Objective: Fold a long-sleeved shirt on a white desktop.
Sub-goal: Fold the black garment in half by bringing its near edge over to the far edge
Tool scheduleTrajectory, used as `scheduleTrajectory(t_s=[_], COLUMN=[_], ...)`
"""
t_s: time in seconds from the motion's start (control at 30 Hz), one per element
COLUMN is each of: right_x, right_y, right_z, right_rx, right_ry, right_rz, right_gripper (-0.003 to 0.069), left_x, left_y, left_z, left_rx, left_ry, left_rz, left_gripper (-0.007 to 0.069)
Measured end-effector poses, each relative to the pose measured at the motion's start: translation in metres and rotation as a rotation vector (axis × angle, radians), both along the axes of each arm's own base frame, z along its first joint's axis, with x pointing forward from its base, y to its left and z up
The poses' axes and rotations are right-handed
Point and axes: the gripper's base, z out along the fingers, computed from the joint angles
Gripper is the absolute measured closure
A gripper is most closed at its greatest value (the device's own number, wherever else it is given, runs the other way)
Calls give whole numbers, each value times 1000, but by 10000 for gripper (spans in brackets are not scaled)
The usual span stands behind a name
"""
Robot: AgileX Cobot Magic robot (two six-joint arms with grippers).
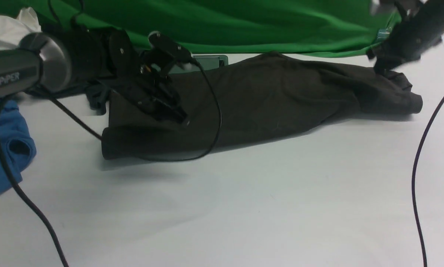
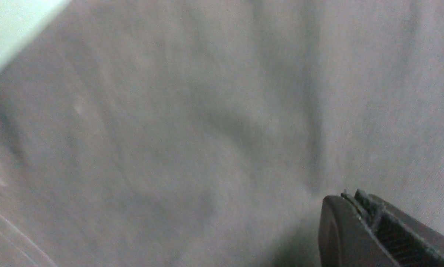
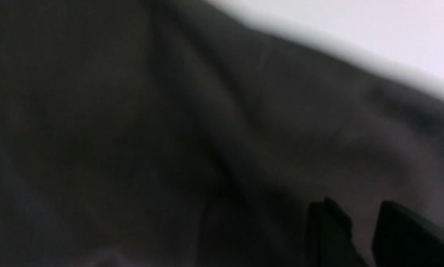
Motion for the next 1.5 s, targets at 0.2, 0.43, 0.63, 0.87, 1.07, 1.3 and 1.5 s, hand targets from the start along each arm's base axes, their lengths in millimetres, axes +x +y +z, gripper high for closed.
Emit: scheduleTrajectory(t_s=[0.2, 0.43, 0.63, 0.87, 1.07, 1.3, 1.5], right_x=[-5, -8, -3, 4, 7, 14, 16], right_y=[-2, -9, -42, -58, -50, -48, -48], right_z=[-27, 9, 11, -32, -28, -33, -52], right_rx=[2, -5, -4, 33, 81, 77, 70], right_ry=[38, -53, -132, -81, -83, -138, -109], right_rz=[-20, -36, -120, -154, -151, -154, -139], right_gripper=[479, 415, 214, 191, 190, 190, 233], left_x=[-11, -10, -8, -8, -8, -8, -8], left_y=[8, 10, 10, 11, 11, 11, 11], left_z=[-34, -42, -42, -42, -42, -42, -42], left_rx=[37, 78, 98, 99, 99, 99, 99], left_ry=[25, 14, 7, 7, 4, 5, 1], left_rz=[37, 18, 3, 2, 2, 2, 2], left_gripper=[606, 606, 606, 606, 606, 606, 606])
